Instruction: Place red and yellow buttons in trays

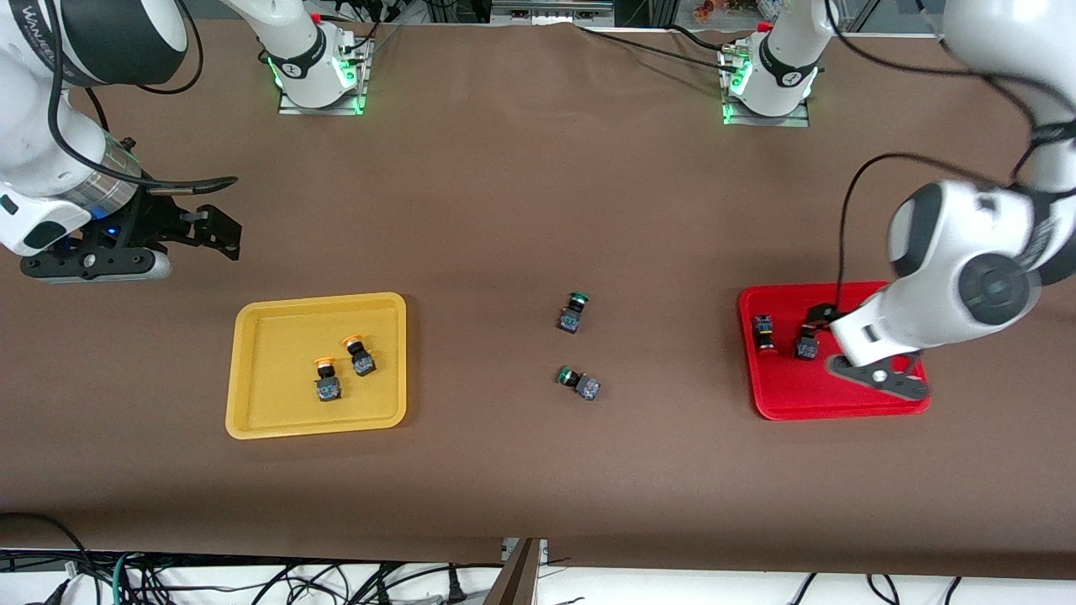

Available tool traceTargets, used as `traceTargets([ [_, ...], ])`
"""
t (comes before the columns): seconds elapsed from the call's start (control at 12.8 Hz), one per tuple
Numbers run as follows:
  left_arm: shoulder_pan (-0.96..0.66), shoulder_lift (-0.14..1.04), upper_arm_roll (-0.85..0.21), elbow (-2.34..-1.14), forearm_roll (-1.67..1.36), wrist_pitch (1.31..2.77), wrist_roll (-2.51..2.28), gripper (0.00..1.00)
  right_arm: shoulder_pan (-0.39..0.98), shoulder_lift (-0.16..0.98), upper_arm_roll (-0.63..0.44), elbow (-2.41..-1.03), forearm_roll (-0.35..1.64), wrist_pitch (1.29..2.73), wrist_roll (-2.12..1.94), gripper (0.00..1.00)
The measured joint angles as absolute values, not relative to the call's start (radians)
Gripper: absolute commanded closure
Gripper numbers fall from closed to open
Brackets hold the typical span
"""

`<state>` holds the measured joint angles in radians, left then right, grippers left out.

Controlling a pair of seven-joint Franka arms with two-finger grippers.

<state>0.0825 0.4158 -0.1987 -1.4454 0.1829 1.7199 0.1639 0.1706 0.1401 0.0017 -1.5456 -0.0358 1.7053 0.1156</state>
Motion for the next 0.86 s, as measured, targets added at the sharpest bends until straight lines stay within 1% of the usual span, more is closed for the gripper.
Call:
traceTargets([
  [0.16, 0.083, 0.375, -0.199, -1.284, 0.183, 1.502, 0.164, 0.00, 0.171, 0.140, 0.002, -1.545, -0.036, 1.705, 0.116, 0.00],
  [0.31, 0.083, 0.354, -0.199, -1.181, 0.178, 1.351, 0.164, 0.00, 0.171, 0.140, 0.002, -1.545, -0.036, 1.705, 0.116, 0.00],
  [0.39, 0.083, 0.346, -0.198, -1.161, 0.170, 1.337, 0.163, 0.00, 0.171, 0.140, 0.002, -1.545, -0.036, 1.705, 0.116, 0.00],
  [0.47, 0.083, 0.326, -0.197, -1.174, 0.157, 1.377, 0.163, 0.00, 0.171, 0.140, 0.002, -1.545, -0.036, 1.705, 0.116, 0.00],
  [0.55, 0.081, 0.283, -0.194, -1.242, 0.145, 1.464, 0.156, 0.00, 0.171, 0.140, 0.002, -1.544, -0.036, 1.705, 0.116, 0.00],
  [0.62, 0.079, 0.212, -0.187, -1.354, 0.123, 1.561, 0.131, 0.00, 0.171, 0.141, 0.002, -1.544, -0.036, 1.705, 0.116, 0.00],
  [0.7, 0.077, 0.131, -0.177, -1.471, 0.094, 1.615, 0.102, 0.00, 0.171, 0.141, 0.002, -1.544, -0.036, 1.704, 0.116, 0.00],
  [0.78, 0.072, 0.062, -0.158, -1.558, 0.068, 1.617, 0.085, 0.00, 0.171, 0.141, 0.002, -1.544, -0.036, 1.703, 0.116, 0.00],
  [0.86, 0.063, 0.013, -0.132, -1.615, 0.038, 1.599, 0.082, 0.00, 0.171, 0.141, 0.002, -1.544, -0.036, 1.702, 0.116, 0.00],
])
